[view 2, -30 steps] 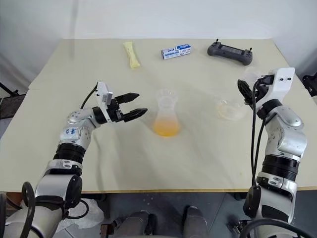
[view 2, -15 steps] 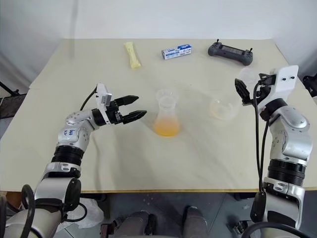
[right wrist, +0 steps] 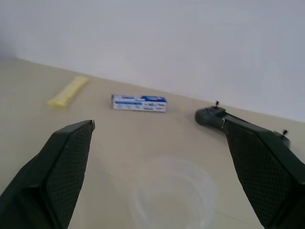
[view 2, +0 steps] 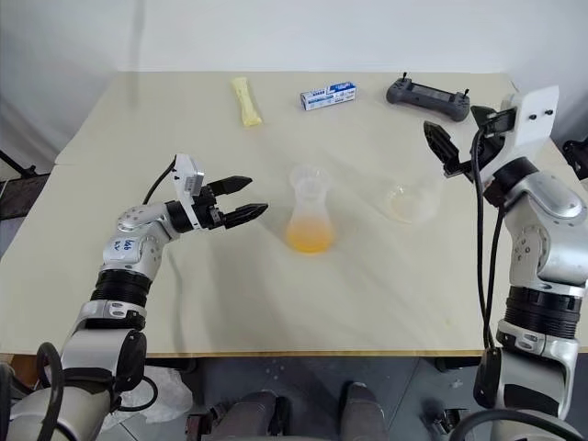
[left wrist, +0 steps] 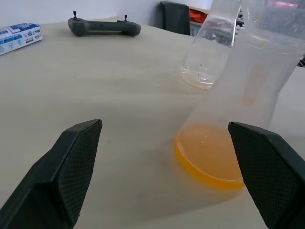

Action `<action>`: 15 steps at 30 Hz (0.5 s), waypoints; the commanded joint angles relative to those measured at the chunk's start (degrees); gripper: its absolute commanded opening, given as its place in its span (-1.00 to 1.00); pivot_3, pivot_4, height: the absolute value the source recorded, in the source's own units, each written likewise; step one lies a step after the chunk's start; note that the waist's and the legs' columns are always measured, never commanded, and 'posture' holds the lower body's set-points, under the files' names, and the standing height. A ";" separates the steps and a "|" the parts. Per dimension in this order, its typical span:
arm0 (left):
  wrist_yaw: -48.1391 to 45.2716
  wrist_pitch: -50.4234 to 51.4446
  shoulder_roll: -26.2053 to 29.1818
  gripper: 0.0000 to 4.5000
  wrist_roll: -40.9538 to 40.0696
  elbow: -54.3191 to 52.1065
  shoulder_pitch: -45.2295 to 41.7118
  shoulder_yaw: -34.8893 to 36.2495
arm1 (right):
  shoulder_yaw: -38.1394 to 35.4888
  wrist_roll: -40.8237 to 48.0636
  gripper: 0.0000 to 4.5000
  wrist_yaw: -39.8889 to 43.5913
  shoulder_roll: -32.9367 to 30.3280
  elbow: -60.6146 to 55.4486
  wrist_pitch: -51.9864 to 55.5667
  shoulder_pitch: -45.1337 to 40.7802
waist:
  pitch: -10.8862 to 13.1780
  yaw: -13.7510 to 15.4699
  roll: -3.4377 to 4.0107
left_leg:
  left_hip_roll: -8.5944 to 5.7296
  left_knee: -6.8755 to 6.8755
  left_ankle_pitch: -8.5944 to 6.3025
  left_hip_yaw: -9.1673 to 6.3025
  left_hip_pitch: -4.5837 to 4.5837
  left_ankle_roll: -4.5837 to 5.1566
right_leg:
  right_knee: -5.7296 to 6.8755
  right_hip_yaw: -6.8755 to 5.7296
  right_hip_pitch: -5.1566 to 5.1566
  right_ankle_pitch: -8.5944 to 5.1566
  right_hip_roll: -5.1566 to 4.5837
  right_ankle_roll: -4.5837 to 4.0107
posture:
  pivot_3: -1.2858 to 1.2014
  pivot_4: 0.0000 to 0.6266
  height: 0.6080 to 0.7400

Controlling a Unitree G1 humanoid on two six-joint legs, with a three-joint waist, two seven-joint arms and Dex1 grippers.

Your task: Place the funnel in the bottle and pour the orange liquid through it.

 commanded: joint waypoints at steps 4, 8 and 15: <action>-5.65 -1.73 3.45 1.00 -2.70 -4.91 4.09 1.83 | -4.04 11.99 0.99 11.03 -7.21 -21.33 5.09 15.11 | -0.03 0.49 -0.07 | 0.01 -0.03 0.00 -0.15 -0.02 0.00 | 0.00 -0.10 0.01 0.00 0.01 0.00 | 0.03 -0.52 1.00; -10.75 -4.00 6.67 1.00 -3.42 -5.41 6.98 2.57 | -8.91 17.47 0.99 19.97 -10.68 -28.07 6.07 30.95 | -0.01 1.43 -0.10 | -0.07 0.02 -0.02 0.01 -0.03 0.04 | -0.10 -0.08 0.08 0.03 -0.07 0.06 | 0.03 -0.52 1.00; -22.36 -5.36 13.80 1.00 -5.26 -2.84 10.63 3.95 | -10.98 13.31 0.99 30.93 -9.94 -23.10 -3.79 49.04 | -0.01 1.51 -0.15 | -0.03 0.05 0.00 0.06 0.21 0.06 | -0.23 -0.08 0.35 0.04 -0.07 0.09 | 0.03 -0.52 1.00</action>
